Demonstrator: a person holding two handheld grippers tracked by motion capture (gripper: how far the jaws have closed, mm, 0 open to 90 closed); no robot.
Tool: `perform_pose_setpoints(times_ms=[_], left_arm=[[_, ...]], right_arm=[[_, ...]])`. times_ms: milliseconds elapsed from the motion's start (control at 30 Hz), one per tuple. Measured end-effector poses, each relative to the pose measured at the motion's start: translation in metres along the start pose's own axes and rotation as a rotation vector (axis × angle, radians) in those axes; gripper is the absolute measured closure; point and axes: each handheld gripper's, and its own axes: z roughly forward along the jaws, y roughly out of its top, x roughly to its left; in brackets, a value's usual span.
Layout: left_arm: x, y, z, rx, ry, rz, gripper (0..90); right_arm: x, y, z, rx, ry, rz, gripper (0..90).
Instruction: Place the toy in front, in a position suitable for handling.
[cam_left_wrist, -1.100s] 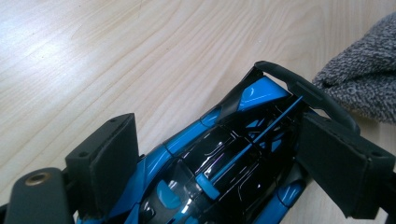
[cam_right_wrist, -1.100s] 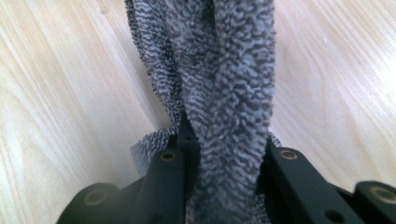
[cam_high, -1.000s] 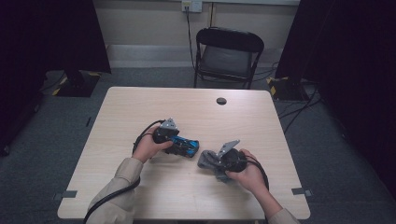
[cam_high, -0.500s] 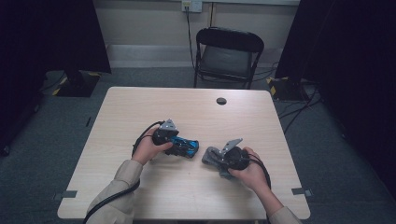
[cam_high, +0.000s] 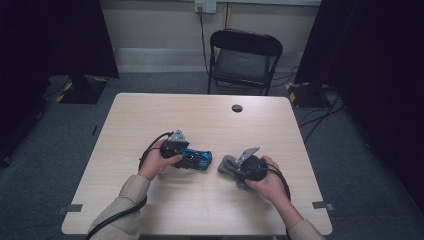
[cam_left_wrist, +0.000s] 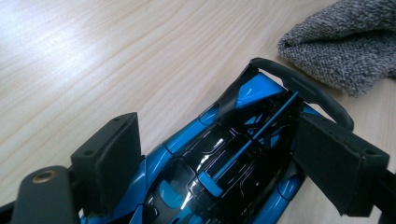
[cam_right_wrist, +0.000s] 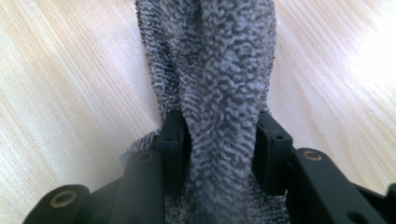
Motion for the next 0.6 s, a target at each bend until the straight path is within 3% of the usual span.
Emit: perform_pose_setpoints(times_ms=[167,200,233,300,367,433,500,600], left_arm=[[-0.0035,-0.0008,-0.0073,0.014,0.001,0.044,14.9],[-0.0046,-0.0005,-0.0085,0.036,-0.015,0.055,15.0],[-0.0061,-0.0007,-0.0084,0.062,-0.037,0.076,16.6],[-0.0068,0.0002,-0.0083,0.088,-0.035,0.136,15.0],[-0.0063,0.0020,-0.0082,0.095,-0.042,0.120,15.9],[-0.0048,0.0035,-0.0076,0.105,-0.053,0.135,15.4],[-0.0033,0.0058,-0.0078,0.105,-0.061,0.125,16.5],[0.0015,0.0085,-0.0097,0.111,-0.063,0.154,16.8]], right_arm=[[0.0014,0.0009,0.0011,0.001,-0.005,0.005,58.1],[0.0013,0.0007,0.0011,-0.001,-0.005,0.008,58.1],[0.0014,0.0006,0.0011,-0.001,-0.005,0.009,58.0],[0.0013,0.0008,0.0009,0.000,-0.007,0.007,58.0],[0.0015,0.0013,0.0007,0.000,-0.008,0.004,57.8],[0.0020,0.0015,0.0008,-0.003,-0.005,0.003,57.6],[0.0024,0.0017,0.0005,-0.007,-0.001,0.002,57.4],[0.0017,0.0020,0.0004,-0.015,0.008,0.004,56.5]])
